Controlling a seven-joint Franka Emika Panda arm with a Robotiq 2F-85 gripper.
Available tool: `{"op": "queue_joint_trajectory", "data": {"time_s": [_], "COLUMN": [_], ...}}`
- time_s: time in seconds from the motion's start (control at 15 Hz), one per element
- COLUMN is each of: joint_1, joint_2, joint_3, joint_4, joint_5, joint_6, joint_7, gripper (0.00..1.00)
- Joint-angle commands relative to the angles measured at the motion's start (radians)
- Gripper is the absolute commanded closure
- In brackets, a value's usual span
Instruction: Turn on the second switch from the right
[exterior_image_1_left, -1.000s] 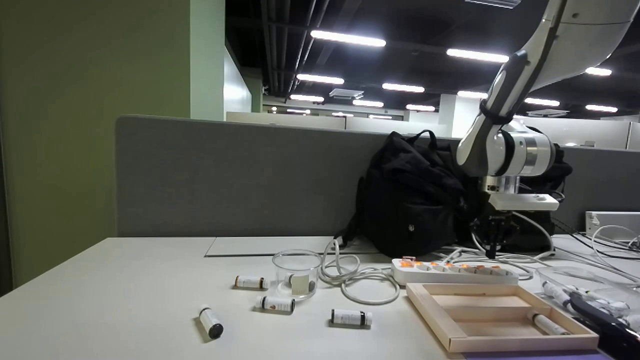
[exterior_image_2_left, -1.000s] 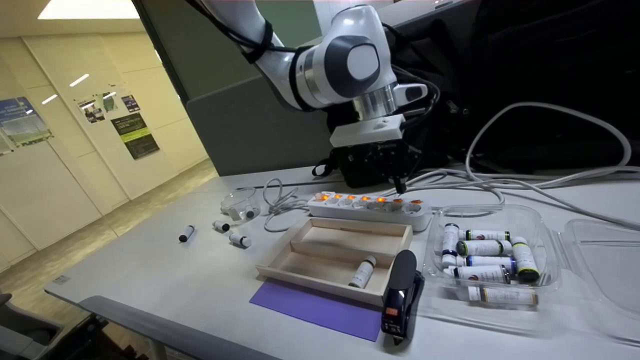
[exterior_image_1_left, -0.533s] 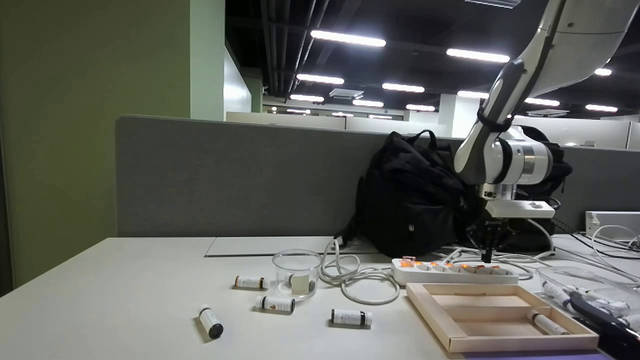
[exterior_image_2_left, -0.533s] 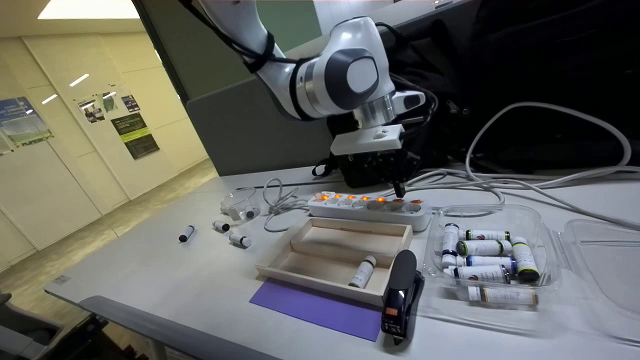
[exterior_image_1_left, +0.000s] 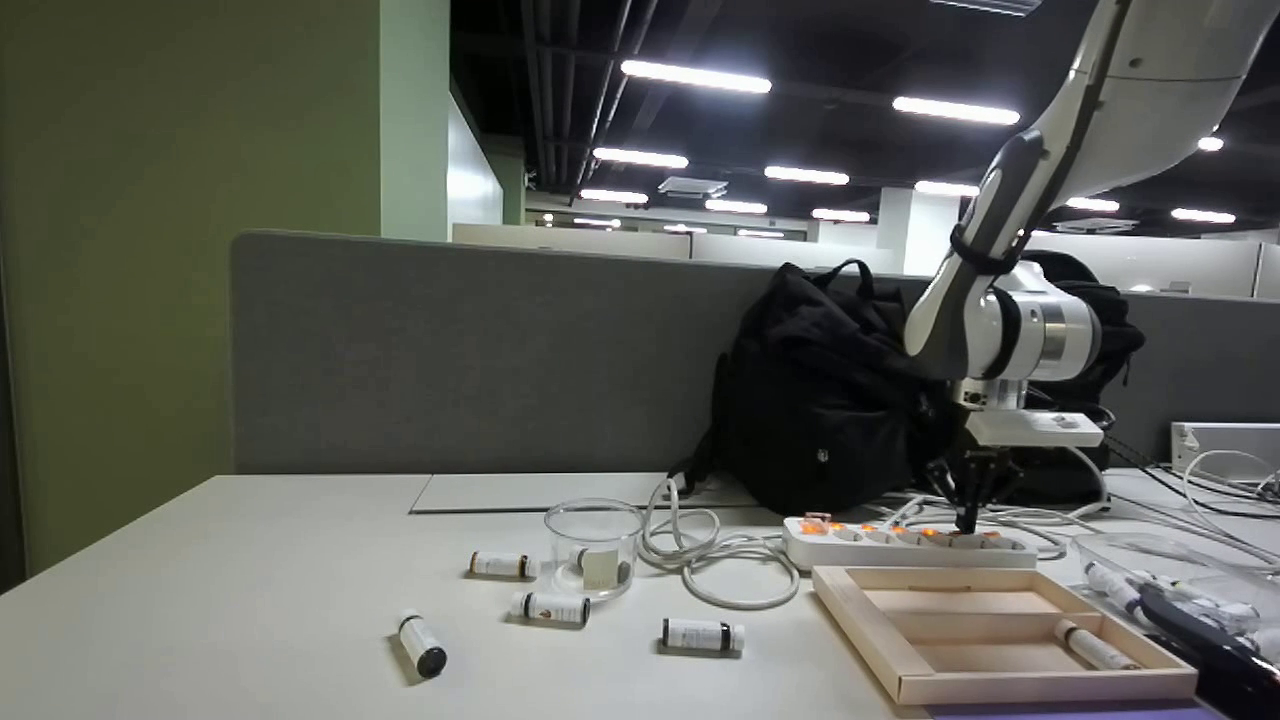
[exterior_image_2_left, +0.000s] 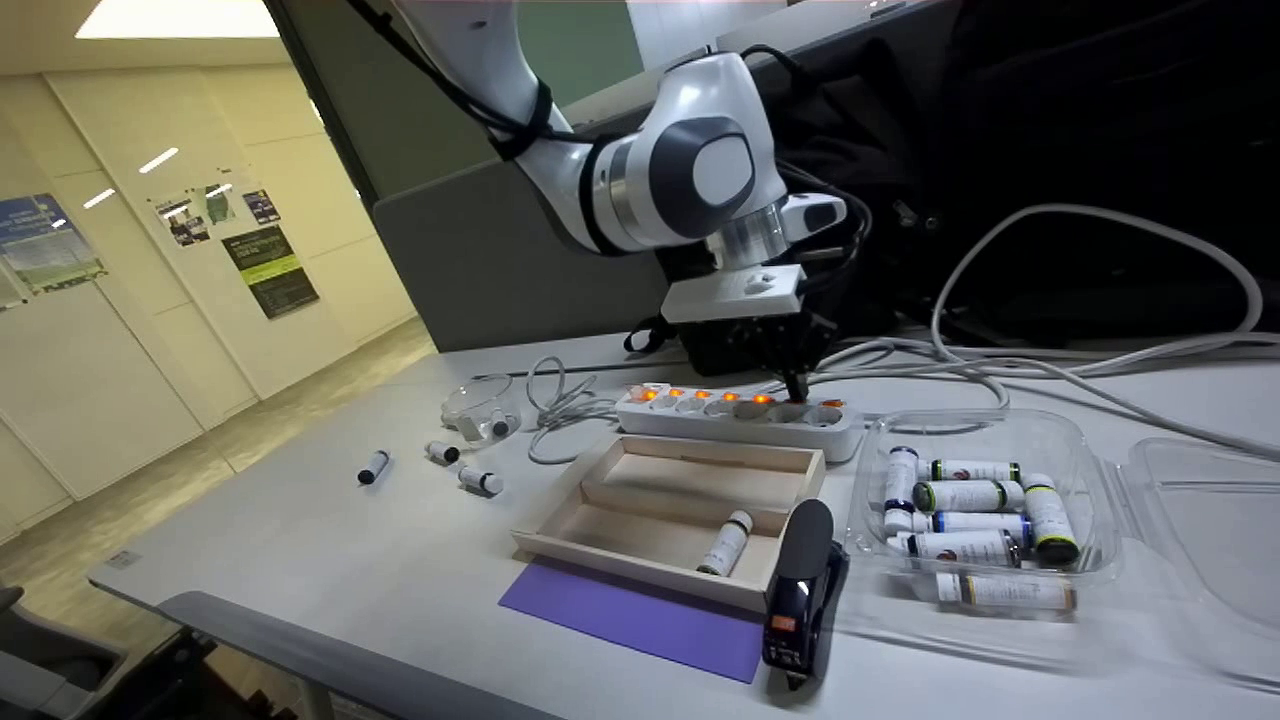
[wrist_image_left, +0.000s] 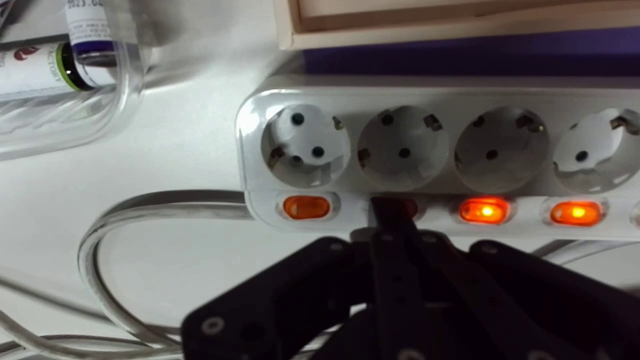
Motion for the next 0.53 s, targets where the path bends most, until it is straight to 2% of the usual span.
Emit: {"op": "queue_joint_trajectory", "data": {"time_s": [0.0, 0.47], "joint_1": [-0.026, -0.082], "joint_2": [0.038, 0.014], "joint_3": [0.011, 0.051], "joint_4": [0.034, 0.043], "joint_5": [-0.011, 0.029], "joint_6": [0.018, 0.003], "joint_7": [0.025, 0.017], "gripper": [1.00, 1.00]}}
